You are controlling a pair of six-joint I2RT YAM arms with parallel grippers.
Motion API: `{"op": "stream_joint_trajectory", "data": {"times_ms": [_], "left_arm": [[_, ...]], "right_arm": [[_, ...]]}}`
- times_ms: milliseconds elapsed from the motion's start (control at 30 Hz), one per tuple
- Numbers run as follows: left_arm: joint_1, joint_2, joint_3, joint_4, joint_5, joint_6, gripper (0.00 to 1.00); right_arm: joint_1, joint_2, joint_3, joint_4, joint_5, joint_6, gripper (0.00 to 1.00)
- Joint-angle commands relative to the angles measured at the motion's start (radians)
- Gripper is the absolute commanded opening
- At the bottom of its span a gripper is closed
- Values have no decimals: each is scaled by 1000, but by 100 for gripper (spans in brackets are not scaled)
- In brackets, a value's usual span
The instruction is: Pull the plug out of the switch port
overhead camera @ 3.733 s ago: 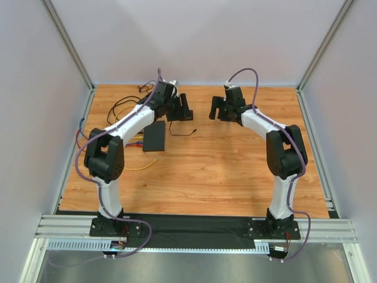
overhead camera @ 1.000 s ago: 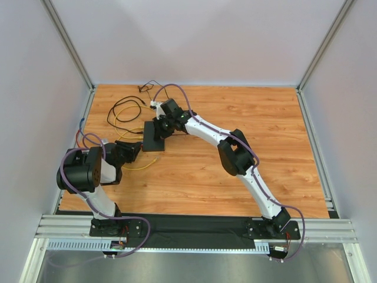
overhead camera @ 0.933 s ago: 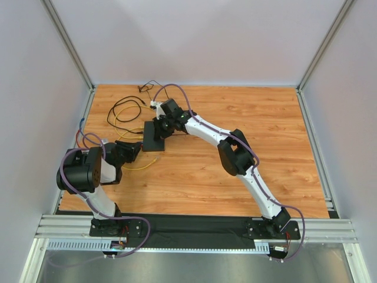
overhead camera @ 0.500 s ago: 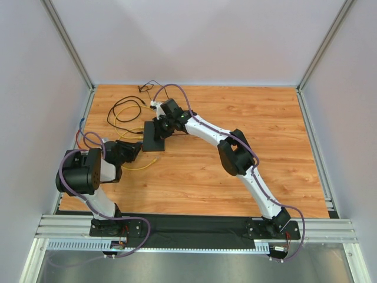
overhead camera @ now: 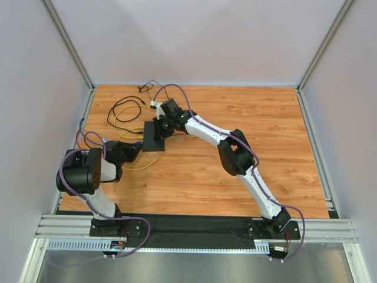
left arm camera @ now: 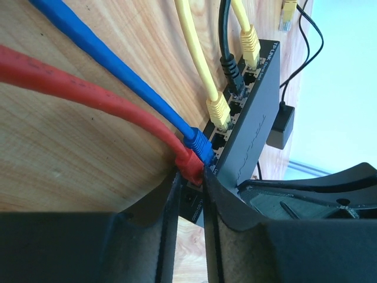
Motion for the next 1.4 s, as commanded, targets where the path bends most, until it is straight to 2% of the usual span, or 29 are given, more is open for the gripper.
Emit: {"op": "stream_joint_trajectory", "data": {"times_ms": [0, 100, 133, 300, 333, 533, 700, 767, 900, 1167, 1367], "left_arm": [[-7, 13, -3, 31, -15, 30, 26], [-7, 18, -10, 48, -17, 28, 22], [-7, 19, -7, 50, -14, 30, 16], [-5, 28, -16, 80, -17, 22, 6], [-5, 33, -19, 90, -18, 16, 0], [-5, 79, -49, 202, -30, -36, 0], [-7, 79, -46, 199, -37, -42, 0], [-11, 64, -26, 151, -27, -27, 0], [-42, 30, -7, 67, -32, -1, 0], [-62, 64, -9, 113, -18, -28, 0], [-62, 61, -15, 116, -18, -39, 0]], "right_arm": [[6, 15, 34, -27, 52, 23, 9], [9, 16, 31, -44, 81, 32, 8], [13, 22, 37, -52, 107, 37, 8], [21, 36, 43, -110, 196, 83, 5], [21, 39, 40, -115, 217, 107, 5], [35, 88, 112, -231, 306, 147, 2], [38, 117, 152, -282, 346, 159, 2], [38, 116, 146, -279, 339, 156, 2], [41, 99, 125, -193, 222, 137, 5], [40, 119, 155, -167, 176, 113, 8], [36, 133, 166, -256, 262, 142, 6]]}}
